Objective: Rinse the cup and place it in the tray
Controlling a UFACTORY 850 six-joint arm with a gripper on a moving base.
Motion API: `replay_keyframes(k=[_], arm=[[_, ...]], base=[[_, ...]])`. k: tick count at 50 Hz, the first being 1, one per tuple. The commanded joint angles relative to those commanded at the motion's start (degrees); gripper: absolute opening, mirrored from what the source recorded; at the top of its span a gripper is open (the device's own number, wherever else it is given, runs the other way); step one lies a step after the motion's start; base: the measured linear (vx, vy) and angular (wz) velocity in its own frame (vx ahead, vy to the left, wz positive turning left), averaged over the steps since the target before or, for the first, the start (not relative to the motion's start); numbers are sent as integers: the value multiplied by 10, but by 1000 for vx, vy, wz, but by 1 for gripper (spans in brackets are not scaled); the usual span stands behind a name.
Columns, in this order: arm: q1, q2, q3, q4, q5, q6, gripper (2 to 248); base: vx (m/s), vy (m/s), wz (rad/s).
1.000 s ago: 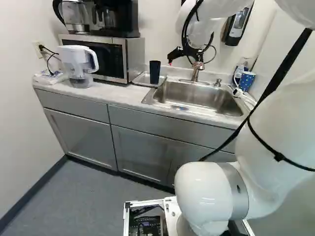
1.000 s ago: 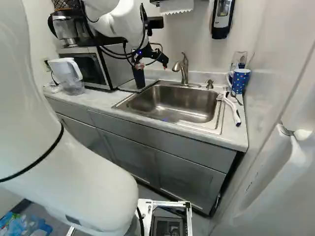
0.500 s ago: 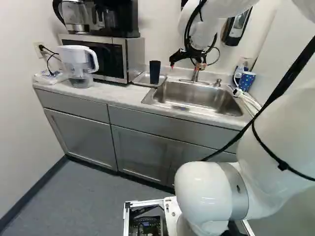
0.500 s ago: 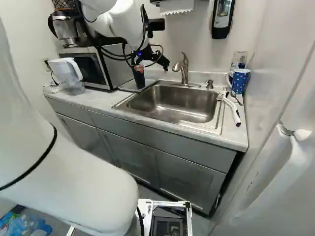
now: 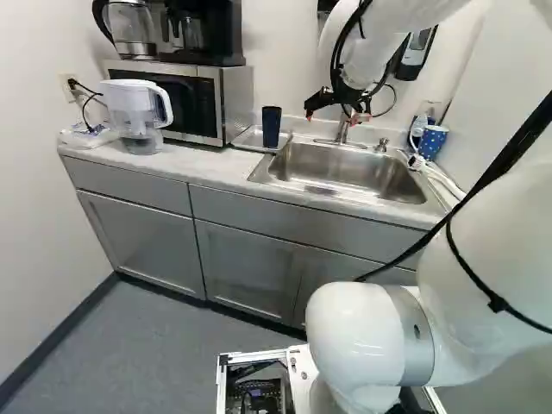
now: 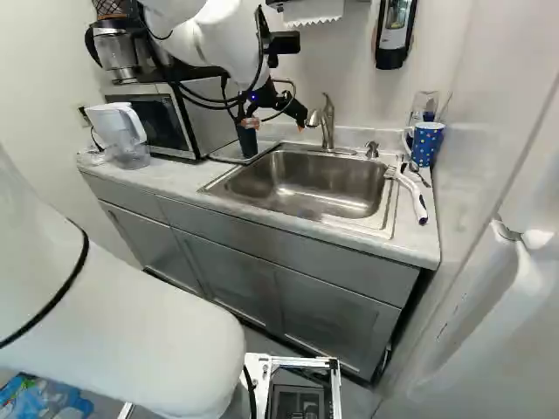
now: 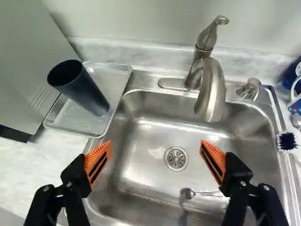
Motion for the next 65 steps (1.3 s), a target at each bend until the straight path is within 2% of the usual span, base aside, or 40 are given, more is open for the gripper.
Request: replay_keyframes(k=[21,65], arm=[[-22,19,16,0,0,0,247],[-22,19,16,0,0,0,247]], base=[[0,0,0],[0,0,0]])
